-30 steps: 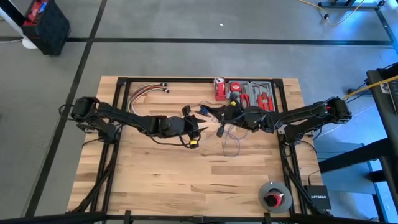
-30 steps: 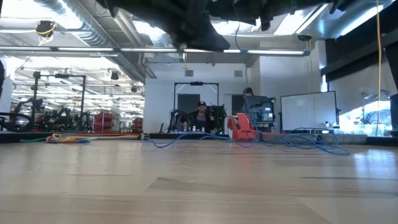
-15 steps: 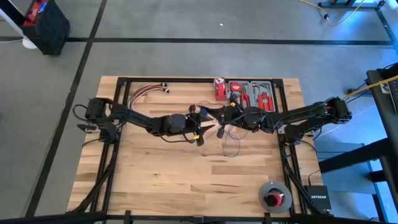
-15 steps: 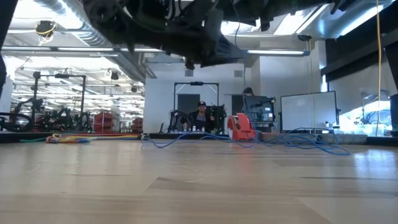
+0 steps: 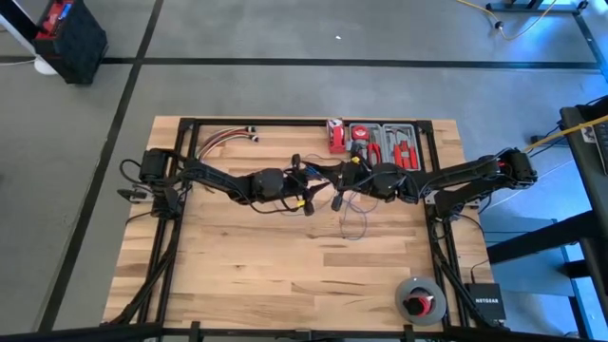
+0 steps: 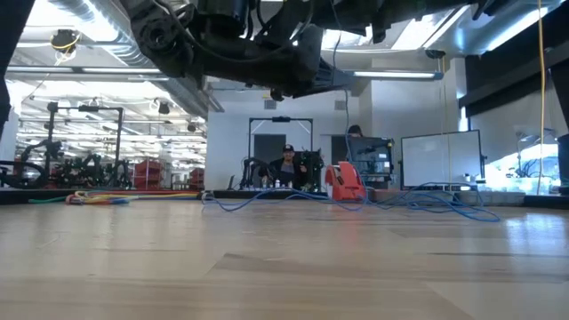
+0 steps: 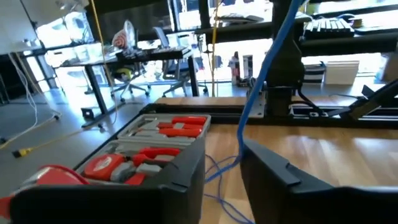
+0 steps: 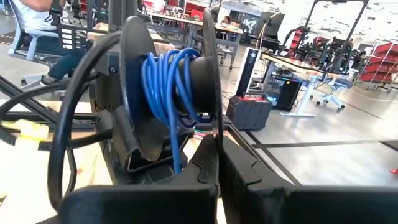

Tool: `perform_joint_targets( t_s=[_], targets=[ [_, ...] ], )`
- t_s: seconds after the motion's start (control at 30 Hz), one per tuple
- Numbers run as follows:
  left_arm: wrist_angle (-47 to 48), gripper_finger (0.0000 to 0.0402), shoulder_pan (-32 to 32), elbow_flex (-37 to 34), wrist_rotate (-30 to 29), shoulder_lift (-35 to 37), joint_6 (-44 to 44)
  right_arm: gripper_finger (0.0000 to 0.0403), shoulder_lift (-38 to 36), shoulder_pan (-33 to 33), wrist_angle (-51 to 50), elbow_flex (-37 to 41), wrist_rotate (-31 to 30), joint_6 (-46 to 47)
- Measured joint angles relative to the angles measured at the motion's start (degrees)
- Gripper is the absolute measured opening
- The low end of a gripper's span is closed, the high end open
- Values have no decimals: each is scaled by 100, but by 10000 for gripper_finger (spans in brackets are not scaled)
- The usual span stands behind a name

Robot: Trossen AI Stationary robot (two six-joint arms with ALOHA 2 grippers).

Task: Coil cords
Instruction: Coil the blue wire on the black spool

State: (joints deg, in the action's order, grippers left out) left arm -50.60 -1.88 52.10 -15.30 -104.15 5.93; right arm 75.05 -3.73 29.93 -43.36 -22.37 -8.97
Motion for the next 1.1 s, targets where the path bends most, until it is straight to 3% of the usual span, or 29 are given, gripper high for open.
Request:
perform_joint_targets(
  t_s=[0.2,0.4,0.7,0.9,1.1],
  targets=[
    [247,10,-7,4,8,1,333,1,2,0,0,1,0,-7],
    [1538,7,36,-14,-743,482,670,1,-61,-4,-253,7,5,-35],
    [4327,4,316,-9,-1244,2350,493,1,-151,-4,-404,5,296,-45],
    [4973,6,314,-9,-1233,3431,-144,1,-139,-4,-585,5,332,-158],
    [4846,3,347,-9,-460,3730,-782,1,-6,2,-703,3,-351,-369]
  ],
)
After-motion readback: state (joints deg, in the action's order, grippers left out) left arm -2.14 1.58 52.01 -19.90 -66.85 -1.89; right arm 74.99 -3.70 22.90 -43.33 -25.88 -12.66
